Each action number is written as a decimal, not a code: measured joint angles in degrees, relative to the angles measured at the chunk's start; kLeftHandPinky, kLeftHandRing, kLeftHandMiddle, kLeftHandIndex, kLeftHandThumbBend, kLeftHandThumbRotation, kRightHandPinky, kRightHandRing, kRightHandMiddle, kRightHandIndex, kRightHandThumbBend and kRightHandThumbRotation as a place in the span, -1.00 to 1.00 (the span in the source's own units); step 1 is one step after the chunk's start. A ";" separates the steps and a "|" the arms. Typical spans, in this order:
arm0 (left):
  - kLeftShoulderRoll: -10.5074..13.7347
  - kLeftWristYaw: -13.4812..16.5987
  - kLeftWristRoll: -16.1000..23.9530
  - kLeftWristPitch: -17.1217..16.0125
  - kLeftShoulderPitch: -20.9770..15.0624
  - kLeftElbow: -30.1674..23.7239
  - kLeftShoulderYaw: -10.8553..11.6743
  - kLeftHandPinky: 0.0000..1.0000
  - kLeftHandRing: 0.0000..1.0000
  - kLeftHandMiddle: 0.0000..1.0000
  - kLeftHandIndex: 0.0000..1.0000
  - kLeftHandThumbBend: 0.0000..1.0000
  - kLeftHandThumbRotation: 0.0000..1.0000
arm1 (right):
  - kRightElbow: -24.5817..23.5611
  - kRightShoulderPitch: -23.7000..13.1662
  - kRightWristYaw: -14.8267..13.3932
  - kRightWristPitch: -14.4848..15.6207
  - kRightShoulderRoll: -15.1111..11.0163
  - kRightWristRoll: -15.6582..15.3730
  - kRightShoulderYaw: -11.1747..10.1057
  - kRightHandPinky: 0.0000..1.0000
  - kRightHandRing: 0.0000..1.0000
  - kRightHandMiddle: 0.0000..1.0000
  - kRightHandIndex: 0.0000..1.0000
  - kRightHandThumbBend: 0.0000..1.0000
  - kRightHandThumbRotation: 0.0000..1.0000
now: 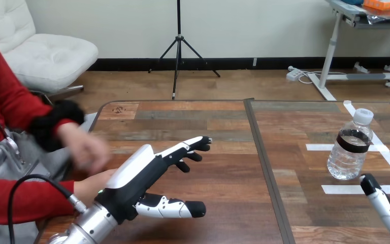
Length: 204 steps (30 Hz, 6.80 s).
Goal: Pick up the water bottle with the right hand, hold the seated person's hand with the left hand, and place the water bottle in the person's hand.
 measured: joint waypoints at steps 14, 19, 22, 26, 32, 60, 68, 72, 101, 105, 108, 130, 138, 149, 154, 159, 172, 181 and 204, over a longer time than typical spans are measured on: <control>0.83 -1.60 -1.84 0.43 0.37 -0.97 1.96 0.38 0.63 0.77 0.83 1.00 0.65 | 2.39 -4.25 0.07 2.99 -1.18 -0.28 0.22 0.45 0.90 0.93 1.00 1.00 0.11; 0.97 -1.60 -1.83 -0.09 0.37 -0.91 2.29 0.37 0.63 0.77 0.84 1.00 0.67 | 2.80 -5.06 0.08 4.16 -1.28 -0.74 0.53 0.52 0.92 0.95 1.00 1.00 0.11; 1.01 -1.55 -1.65 -0.62 0.37 -0.89 2.50 0.37 0.63 0.78 0.84 1.00 0.69 | 2.98 -5.38 0.17 4.75 -1.28 -0.74 0.70 0.55 0.94 0.97 1.00 1.00 0.11; 1.02 -1.35 -1.40 -1.22 0.35 -0.88 2.69 0.36 0.62 0.78 0.83 1.00 0.72 | 3.26 -5.81 0.38 5.57 -1.31 -0.83 0.91 0.60 0.96 0.99 1.00 1.00 0.13; 1.01 -1.12 -1.06 -2.07 0.33 -0.66 3.03 0.35 0.63 0.78 0.83 1.00 0.72 | 3.79 -6.46 0.37 7.28 -1.72 -2.09 1.34 0.65 0.99 1.00 1.00 1.00 0.17; 1.01 -1.34 -1.09 -2.15 0.33 -0.62 3.13 0.36 0.64 0.79 0.86 1.00 0.69 | 14.78 -14.79 -1.16 12.29 -5.84 -6.71 3.68 0.85 0.99 1.00 1.00 1.00 0.19; 1.01 -1.53 -1.39 -2.27 0.33 -0.52 3.13 0.36 0.64 0.78 0.86 1.00 0.67 | 19.44 -17.23 -1.70 11.95 -7.15 -6.82 4.33 0.82 0.97 1.00 1.00 1.00 0.09; 1.01 -1.97 -1.87 -2.48 0.33 -0.33 3.14 0.37 0.65 0.79 0.86 1.00 0.66 | 21.78 -18.29 -2.08 11.42 -7.63 -6.79 4.55 0.81 0.96 1.00 1.00 1.00 0.03; 1.01 -3.41 -2.16 -2.39 0.41 -0.32 3.33 0.37 0.64 0.78 0.86 1.00 0.65 | 36.10 -26.54 -2.89 9.06 -9.25 -5.91 5.72 0.67 0.92 0.99 1.00 1.00 -0.01; 1.00 -3.73 -2.49 -2.39 0.50 -0.32 3.33 0.37 0.64 0.78 0.86 1.00 0.64 | 37.41 -27.64 -2.89 9.04 -9.55 -5.91 5.86 0.64 0.91 0.99 1.00 1.00 0.00; 1.00 -4.03 -2.89 -2.40 0.57 -0.33 3.33 0.36 0.64 0.78 0.86 1.00 0.63 | 38.31 -28.37 -2.89 8.95 -9.73 -5.91 6.01 0.63 0.90 0.99 1.00 1.00 0.00; 0.92 -6.47 -6.62 -2.51 1.11 -0.34 3.39 0.39 0.65 0.77 0.85 1.00 0.57 | 44.18 -33.30 -2.88 8.84 -10.28 -5.88 7.38 0.56 0.89 0.99 1.00 1.00 -0.01; 0.92 -6.46 -6.43 -2.59 1.26 -0.37 3.56 0.38 0.64 0.76 0.85 1.00 0.61 | 46.27 -35.26 -2.78 9.04 -10.86 -5.86 7.70 0.56 0.89 0.99 1.00 1.00 -0.01; 0.93 -6.45 -6.42 -3.19 1.90 -0.44 3.73 0.39 0.65 0.76 0.86 1.00 0.60 | 49.06 -37.86 -2.71 9.39 -11.98 -5.85 8.16 0.55 0.91 1.00 1.00 1.00 0.06; 0.92 -7.18 -7.01 -3.32 2.14 -0.47 3.73 0.42 0.68 0.78 0.86 1.00 0.56 | 50.21 -38.95 -2.61 9.66 -12.39 -5.86 8.25 0.54 0.92 1.00 1.00 1.00 0.08; 0.92 -8.44 -8.63 -3.53 2.26 -0.48 3.73 0.45 0.69 0.78 0.86 1.00 0.52 | 51.28 -40.09 -2.40 10.17 -12.79 -5.86 8.49 0.54 0.93 1.00 1.00 1.00 0.08; 0.95 -10.22 -10.90 -4.71 2.28 -0.50 3.80 0.45 0.69 0.78 0.85 1.00 0.48 | 53.49 -42.47 -1.45 11.43 -14.27 -5.85 9.36 0.54 0.96 1.00 1.00 1.00 0.02; 0.99 -11.85 -12.61 -5.58 2.65 -0.53 3.82 0.48 0.70 0.78 0.84 1.00 0.47 | 54.84 -43.90 -0.98 12.10 -14.48 -5.84 9.49 0.52 0.94 1.00 1.00 1.00 0.02; 2.57 -15.97 -17.11 -5.79 4.98 -2.84 4.89 0.45 0.63 0.74 0.81 1.00 0.44 | 56.88 -45.92 0.03 13.39 -14.48 -5.86 10.52 0.49 0.89 1.00 1.00 1.00 -0.02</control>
